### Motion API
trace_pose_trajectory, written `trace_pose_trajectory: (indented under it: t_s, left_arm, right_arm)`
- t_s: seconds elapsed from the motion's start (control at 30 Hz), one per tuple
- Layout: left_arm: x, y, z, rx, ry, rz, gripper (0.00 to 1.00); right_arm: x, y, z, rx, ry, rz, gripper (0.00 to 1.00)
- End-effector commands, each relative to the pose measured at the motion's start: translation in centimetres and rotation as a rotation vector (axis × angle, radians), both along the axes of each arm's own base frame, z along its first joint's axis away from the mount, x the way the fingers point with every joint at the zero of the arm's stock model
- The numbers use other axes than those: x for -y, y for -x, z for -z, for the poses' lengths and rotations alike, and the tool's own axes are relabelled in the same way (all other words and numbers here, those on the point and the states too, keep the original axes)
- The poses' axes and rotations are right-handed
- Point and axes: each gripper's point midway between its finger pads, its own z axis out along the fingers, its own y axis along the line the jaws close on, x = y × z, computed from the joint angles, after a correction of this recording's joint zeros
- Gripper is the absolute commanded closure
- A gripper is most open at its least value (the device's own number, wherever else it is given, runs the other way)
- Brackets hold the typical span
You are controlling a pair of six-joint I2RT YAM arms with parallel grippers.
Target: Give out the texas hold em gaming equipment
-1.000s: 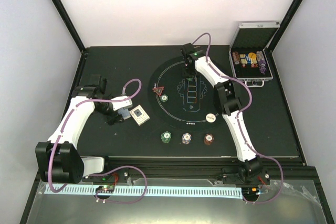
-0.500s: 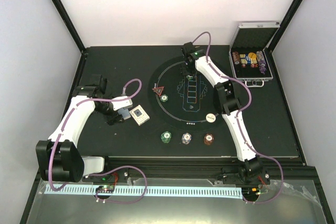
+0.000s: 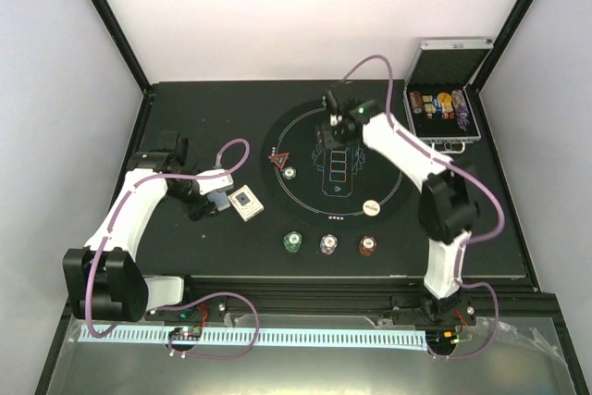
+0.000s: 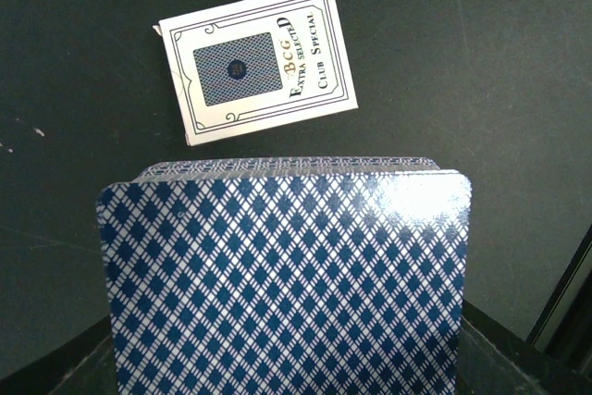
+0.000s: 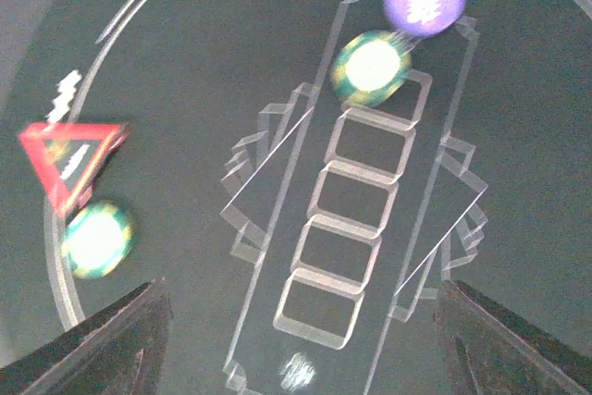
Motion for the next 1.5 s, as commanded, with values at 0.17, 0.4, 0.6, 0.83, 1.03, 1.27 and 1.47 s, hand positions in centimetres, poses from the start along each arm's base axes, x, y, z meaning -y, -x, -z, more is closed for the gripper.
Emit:
trace_pose_trajectory:
  t_s: [0.17,0.4,0.6,0.83,1.03,1.27,1.47]
  left_arm:
    - [0.0,-0.2,-1.4,0.041,0.011,0.015,0.99]
    - [0.1,-0.2,-1.8,0.061,0.013,0.019,0.98]
    - [-0.1,-0.2,-1.8,0.065,0.0,0.018,0.98]
    - [-0.2,-0.3,-1.8,0.07,-0.006,0.019,0.99]
    - [-0.3,-0.3,-1.7,0.072,-0.014,0.017,0.98]
    - [-0.4,-0.4,-1.8,0.076,-0.018,0.017,0.98]
    - [-0.5,-0.4,-1.8,0.077,-0.025,0.018,0.98]
  right_arm:
    - [-7.9,16.1,1.1,-0.013,-0.073,-0.211,0.18]
    - [-12.3,22.5,4.4,-0.107,-0.045,-0.333,0.16]
    - [-13.5,24.6,7.2,-0.165,0.013,-0.389,0.15]
    - [-13.6,25.3,8.7,-0.188,0.049,-0.408,0.21]
    - [-13.5,25.9,9.4,-0.198,0.06,-0.415,0.32]
    - [-13.4,26.3,10.0,-0.207,0.079,-0.417,0.32]
    - [-13.4,26.2,10.0,-0.203,0.083,-0.415,0.41]
